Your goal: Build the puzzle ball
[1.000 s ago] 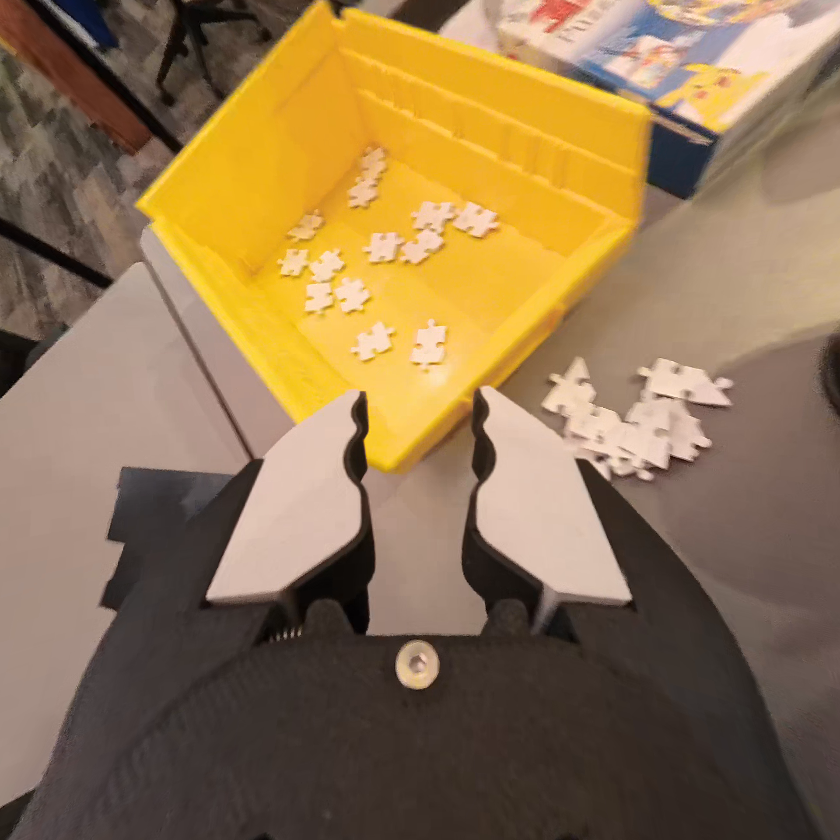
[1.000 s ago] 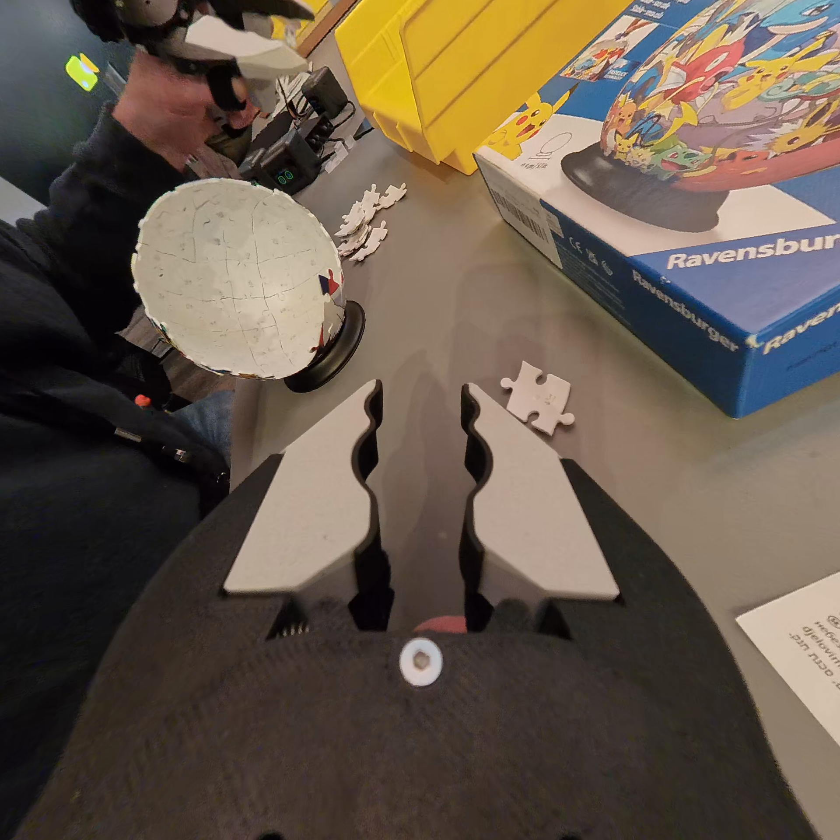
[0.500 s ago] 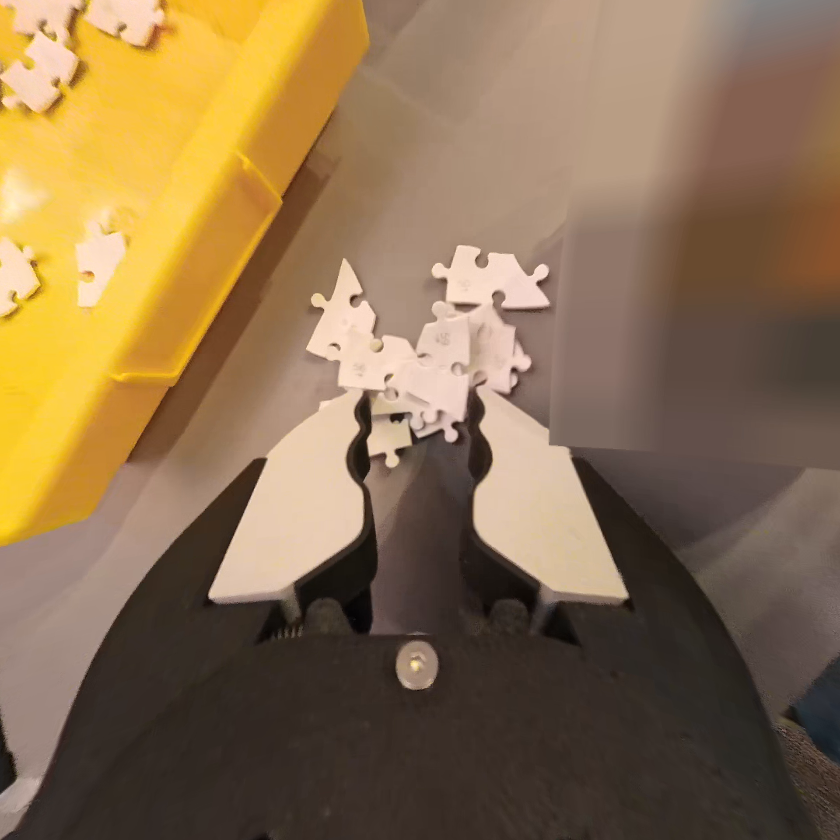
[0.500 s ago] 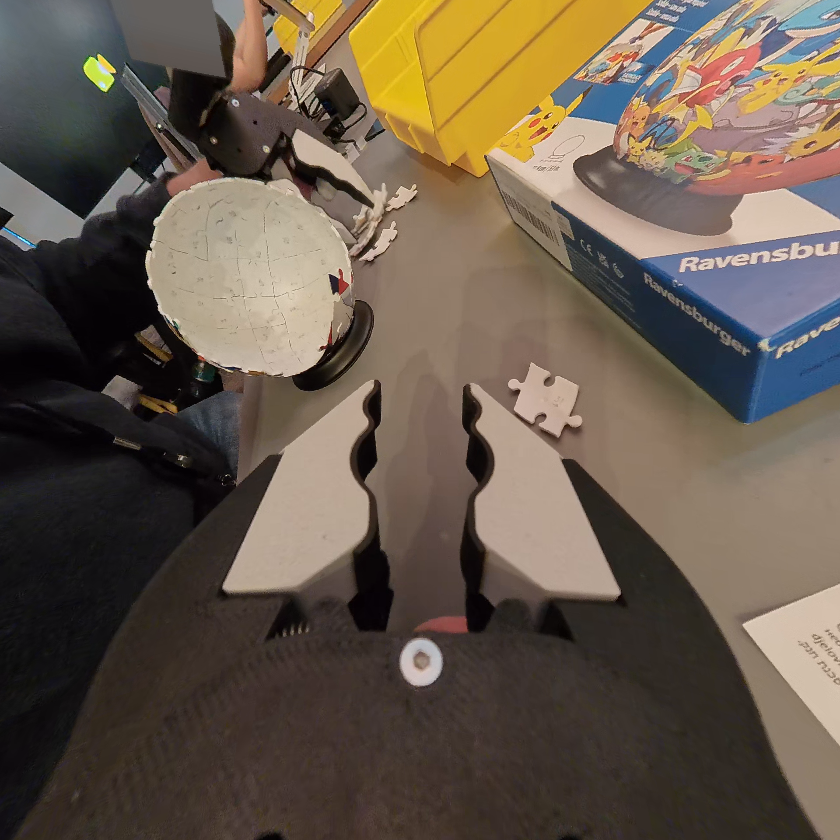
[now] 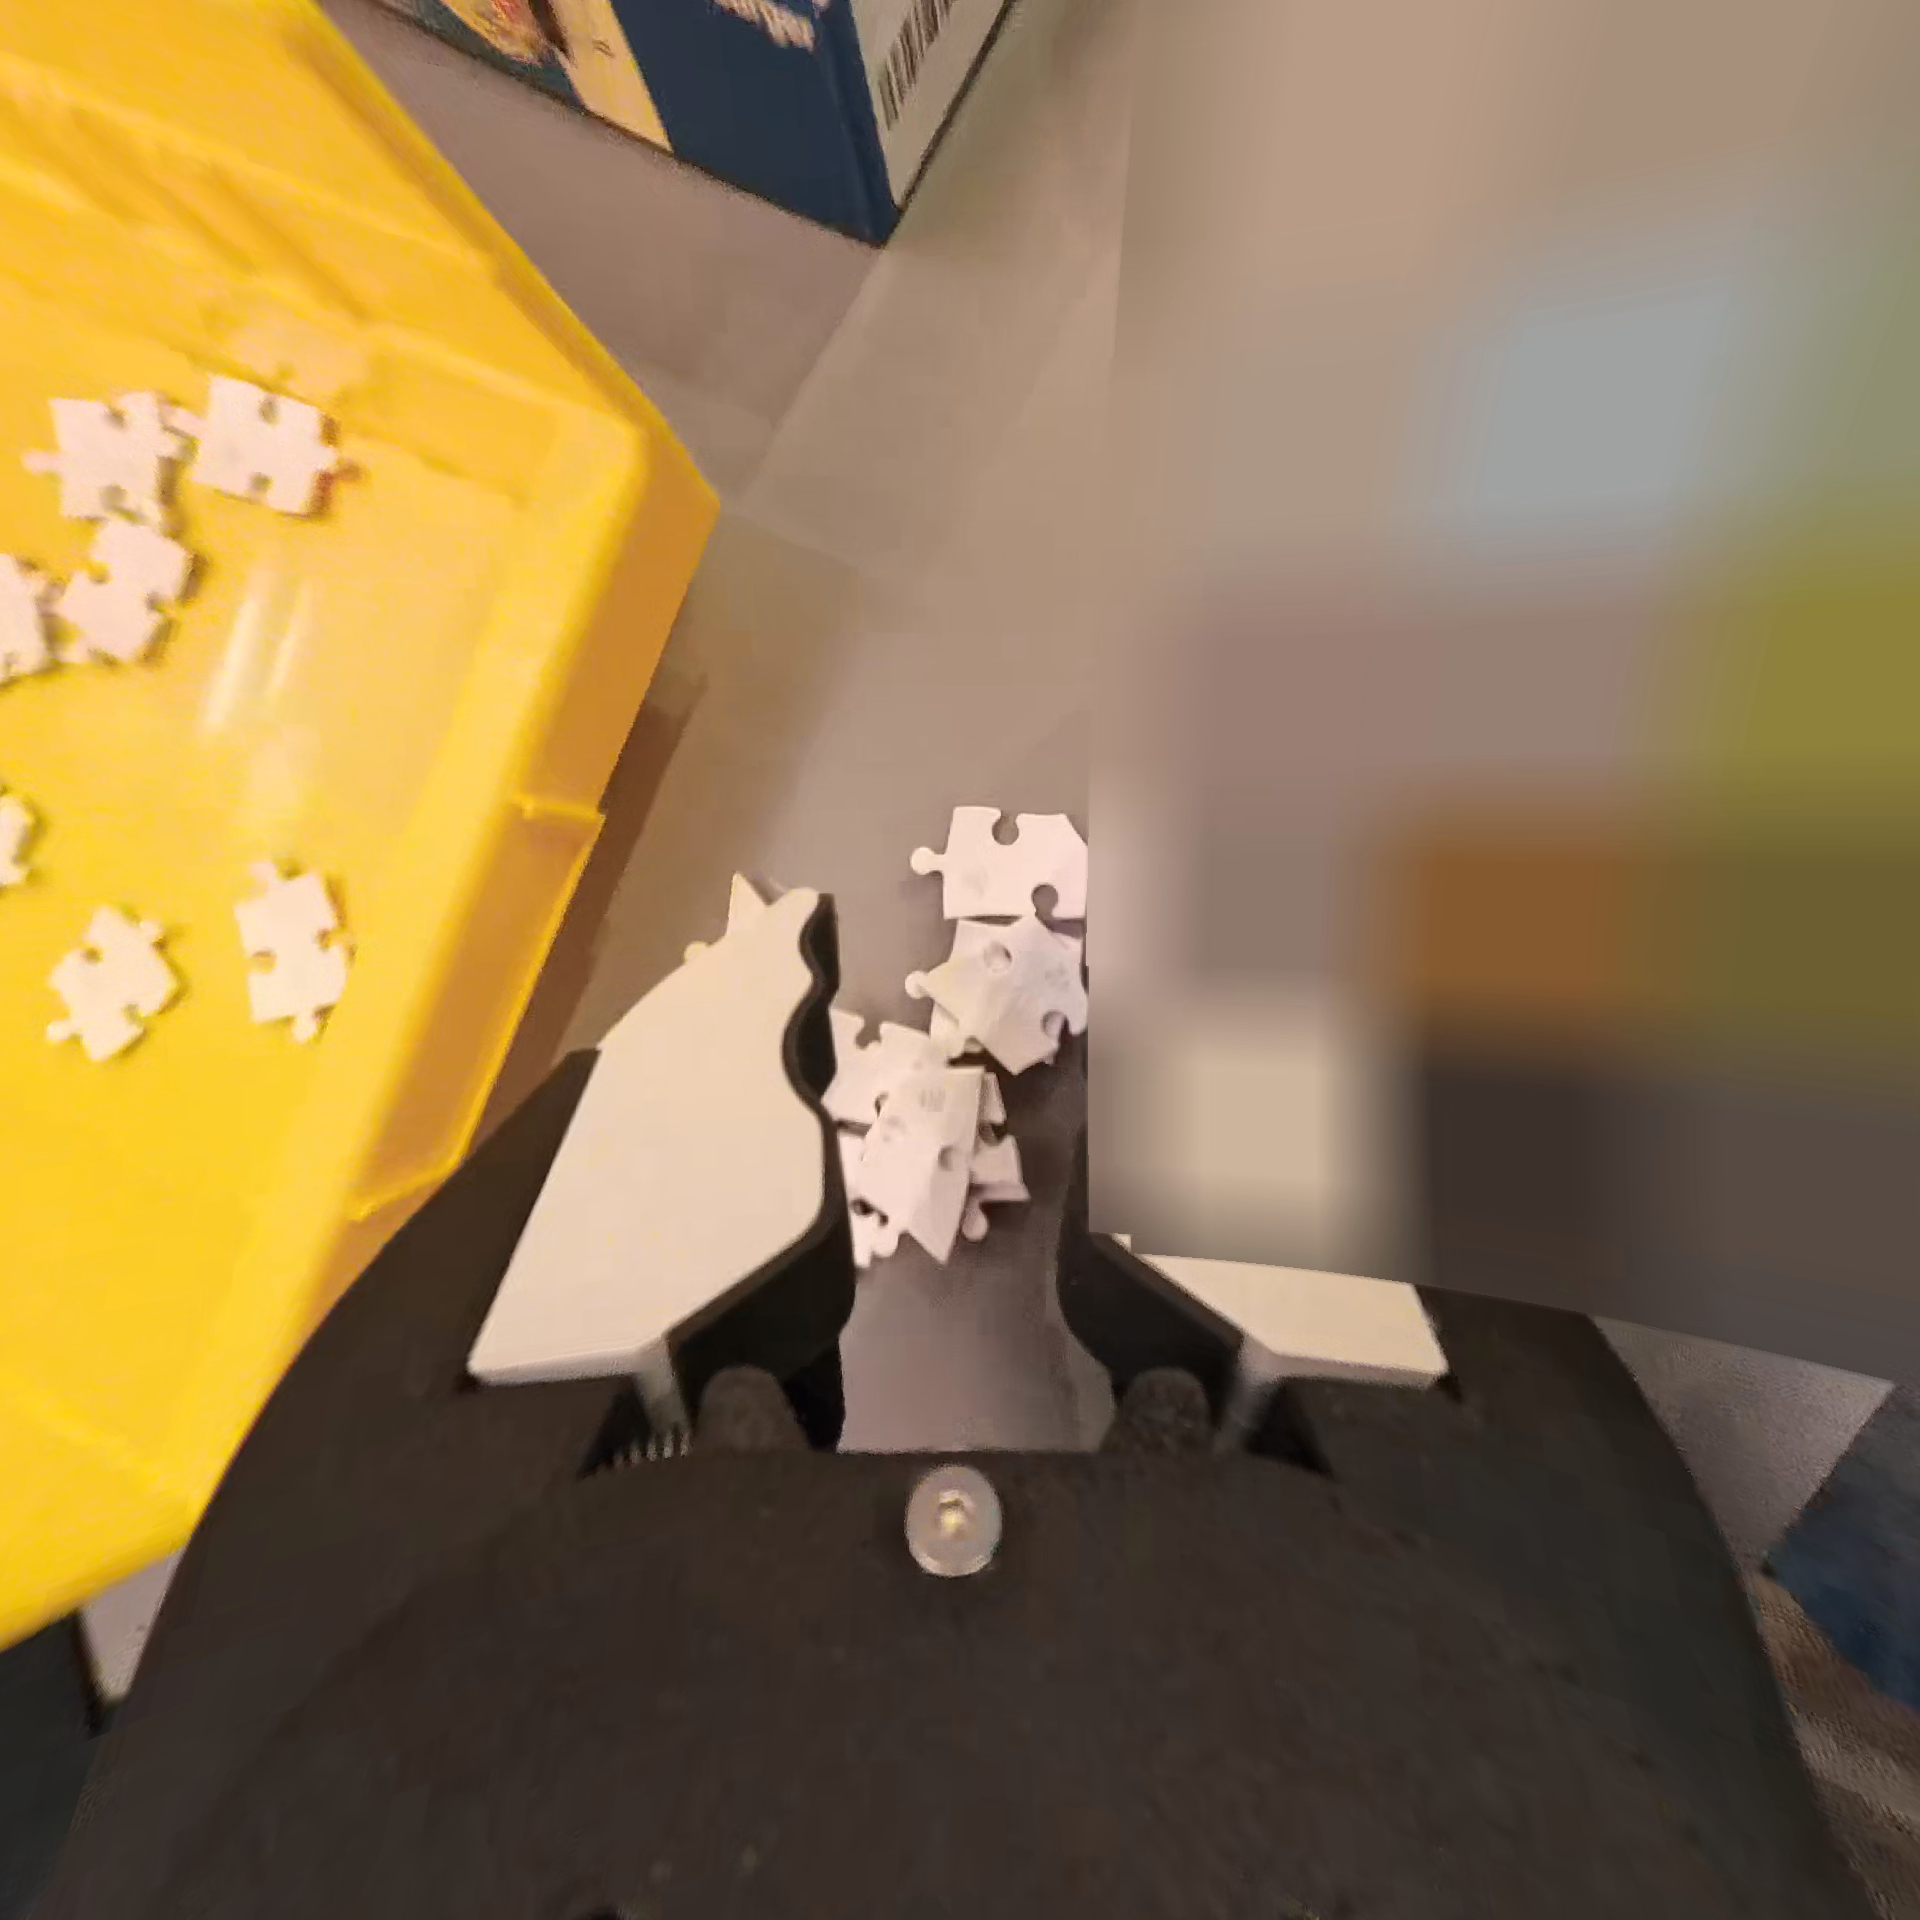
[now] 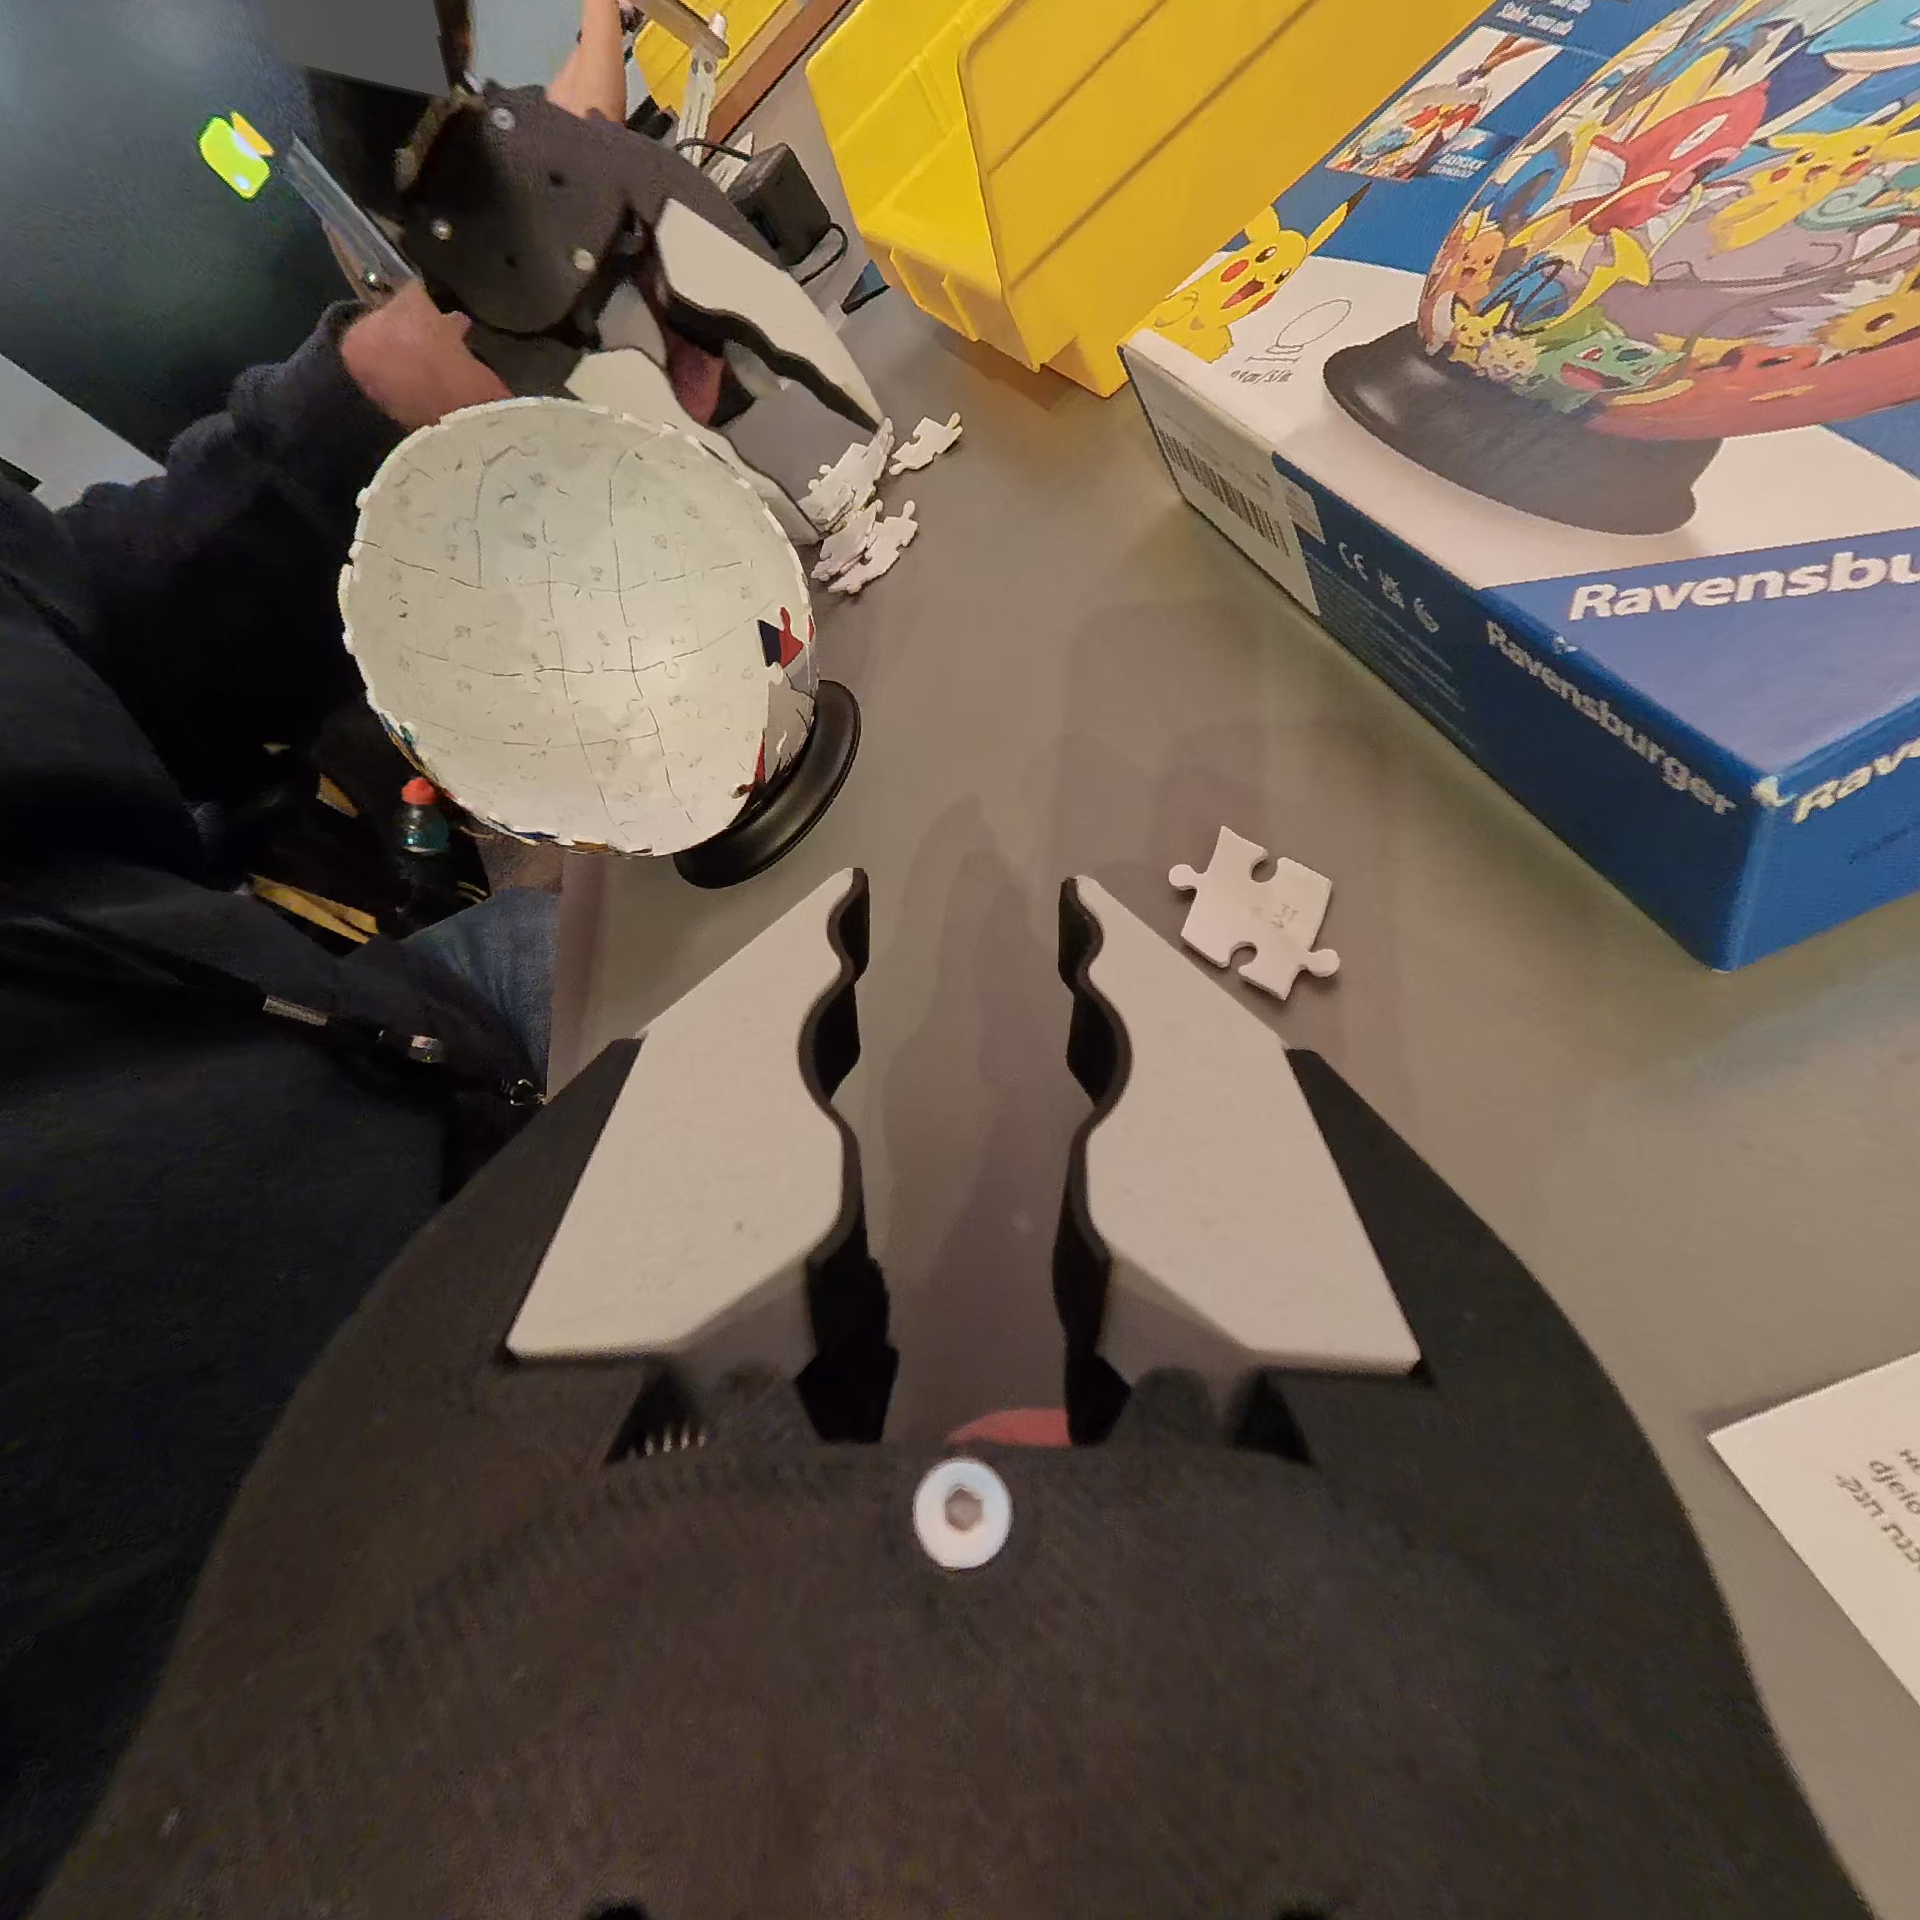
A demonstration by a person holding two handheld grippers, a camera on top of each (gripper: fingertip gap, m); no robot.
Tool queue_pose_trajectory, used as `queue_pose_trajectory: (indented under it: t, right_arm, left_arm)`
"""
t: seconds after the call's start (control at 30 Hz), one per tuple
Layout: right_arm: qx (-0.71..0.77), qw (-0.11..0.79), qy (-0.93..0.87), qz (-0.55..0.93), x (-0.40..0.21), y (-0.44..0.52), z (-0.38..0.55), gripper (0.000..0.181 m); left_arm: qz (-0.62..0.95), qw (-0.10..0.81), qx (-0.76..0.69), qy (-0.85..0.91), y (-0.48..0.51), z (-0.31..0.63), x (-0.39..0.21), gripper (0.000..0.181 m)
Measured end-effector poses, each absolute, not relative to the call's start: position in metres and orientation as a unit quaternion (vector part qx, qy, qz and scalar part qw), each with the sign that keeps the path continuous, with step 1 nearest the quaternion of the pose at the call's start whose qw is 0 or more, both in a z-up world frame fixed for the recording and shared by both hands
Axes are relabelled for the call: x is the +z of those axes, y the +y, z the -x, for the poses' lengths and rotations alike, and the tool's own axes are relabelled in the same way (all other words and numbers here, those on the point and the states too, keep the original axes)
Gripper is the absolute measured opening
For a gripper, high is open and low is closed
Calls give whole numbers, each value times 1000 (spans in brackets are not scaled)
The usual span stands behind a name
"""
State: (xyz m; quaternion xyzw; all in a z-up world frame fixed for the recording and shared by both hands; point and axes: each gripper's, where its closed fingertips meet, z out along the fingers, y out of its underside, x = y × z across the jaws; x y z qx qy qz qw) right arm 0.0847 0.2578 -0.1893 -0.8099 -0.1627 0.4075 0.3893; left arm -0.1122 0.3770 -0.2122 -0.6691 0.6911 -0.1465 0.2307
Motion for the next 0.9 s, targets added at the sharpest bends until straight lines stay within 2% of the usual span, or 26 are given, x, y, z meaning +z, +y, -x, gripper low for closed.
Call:
queue_pose_trajectory:
  t: [0.13, 0.33, 0.4, 0.9]
  right_arm:
    - [407, 392, -165, 809, -189, 257, -84, 35]
    - [414, 392, -166, 805, -187, 256, -84, 36]
    - [415, 393, -166, 804, -186, 256, -84, 36]
    - [400, 424, -180, 793, -177, 257, -82, 34]
  left_arm:
    - [685, 174, -162, 688, 374, 108, -235, 38]
    - [689, 161, -182, 683, 368, 102, -236, 26]
    - [687, 163, -184, 684, 368, 101, -236, 19]
    - [673, 218, -237, 666, 375, 82, -214, 3]
